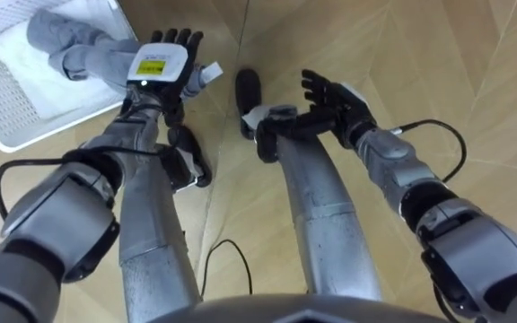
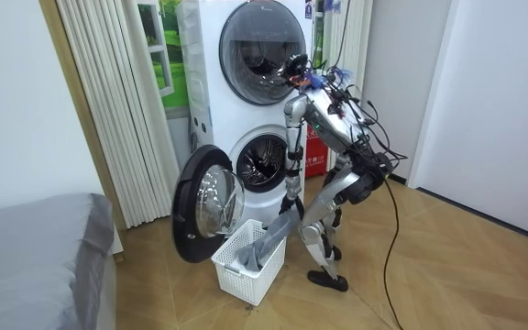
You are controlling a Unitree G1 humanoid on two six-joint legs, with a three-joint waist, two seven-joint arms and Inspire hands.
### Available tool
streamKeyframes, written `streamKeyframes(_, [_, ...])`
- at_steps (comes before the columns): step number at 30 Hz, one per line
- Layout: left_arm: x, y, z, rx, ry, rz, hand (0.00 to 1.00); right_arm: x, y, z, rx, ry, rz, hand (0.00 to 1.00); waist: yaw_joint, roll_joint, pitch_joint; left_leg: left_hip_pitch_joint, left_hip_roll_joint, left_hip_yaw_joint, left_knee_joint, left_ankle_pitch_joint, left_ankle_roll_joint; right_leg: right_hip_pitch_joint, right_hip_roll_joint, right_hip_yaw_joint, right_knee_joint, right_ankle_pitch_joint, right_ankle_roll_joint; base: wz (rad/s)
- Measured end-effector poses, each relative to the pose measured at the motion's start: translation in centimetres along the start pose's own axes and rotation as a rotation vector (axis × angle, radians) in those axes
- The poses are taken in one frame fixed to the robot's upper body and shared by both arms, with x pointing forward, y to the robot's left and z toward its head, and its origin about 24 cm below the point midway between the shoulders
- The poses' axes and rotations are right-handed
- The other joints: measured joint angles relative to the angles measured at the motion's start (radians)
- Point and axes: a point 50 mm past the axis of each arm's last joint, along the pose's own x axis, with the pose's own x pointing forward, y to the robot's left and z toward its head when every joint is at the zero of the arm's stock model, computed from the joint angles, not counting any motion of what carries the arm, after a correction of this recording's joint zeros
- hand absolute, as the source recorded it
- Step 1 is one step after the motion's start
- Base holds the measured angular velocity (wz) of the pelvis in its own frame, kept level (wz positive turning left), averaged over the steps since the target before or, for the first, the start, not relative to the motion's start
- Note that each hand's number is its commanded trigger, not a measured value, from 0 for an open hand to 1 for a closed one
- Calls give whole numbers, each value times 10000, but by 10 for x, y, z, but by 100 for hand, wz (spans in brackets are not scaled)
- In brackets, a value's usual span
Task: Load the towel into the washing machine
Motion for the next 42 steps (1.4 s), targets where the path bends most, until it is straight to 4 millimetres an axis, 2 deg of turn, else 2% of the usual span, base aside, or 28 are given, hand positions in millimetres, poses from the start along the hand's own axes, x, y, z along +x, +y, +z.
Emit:
streamKeyframes(1, [0, 0, 0, -31, 26, -173, 51, 1, 0, 3, -27, -97, -25, 0, -10, 0, 0, -51, -21, 12, 0, 1, 1, -67, -44, -20, 52, -23, -5, 5])
streamKeyframes(3, [1, -1, 0, -80, 58, -329, 86, 3, 0, 8, -121, -194, -73, 0, -1, 0, 0, -92, -28, 9, -6, 1, 1, -115, -87, -80, 67, -41, -28, 2])
streamKeyframes(4, [0, -1, -1, -41, 94, -423, 100, 4, -1, 11, -197, -253, -122, 0, 0, 0, 0, -105, -29, 11, -17, 1, 1, -133, -93, -91, 65, -45, -35, 0])
streamKeyframes(9, [2, -2, 1, 111, 57, -862, 100, 5, -4, 16, -223, -335, -218, 0, -5, -1, 0, -95, -67, 7, -92, 3, -2, -137, -113, -93, 37, -73, -29, 0])
streamKeyframes(20, [3, 1, -6, 301, 344, -1492, 100, 5, -6, 14, -191, -168, -202, 0, -11, -53, -8, -43, -161, 31, -384, 12, -6, -135, -126, -66, -161, -88, -3, 0])
streamKeyframes(34, [2, -4, -3, 259, 269, -1861, 100, 5, -7, 10, -245, 54, -371, 0, 71, -55, -10, 249, -187, 45, -421, 14, -2, 129, -139, -33, -145, -131, 61, 0])
streamKeyframes(39, [-1, -10, -4, 127, 350, -1890, 100, 2, -6, 1, -201, 309, -344, 0, 102, -54, -12, 643, -176, 39, -413, 13, -3, 516, -128, -30, -131, -139, 48, 0])
streamKeyframes(42, [-3, -14, 1, -493, 429, -1398, 100, -3, -7, -12, -216, 632, -548, 0, 247, -56, -19, 1030, -159, 33, -427, 11, -6, 908, -131, -61, -165, -145, 42, 0])
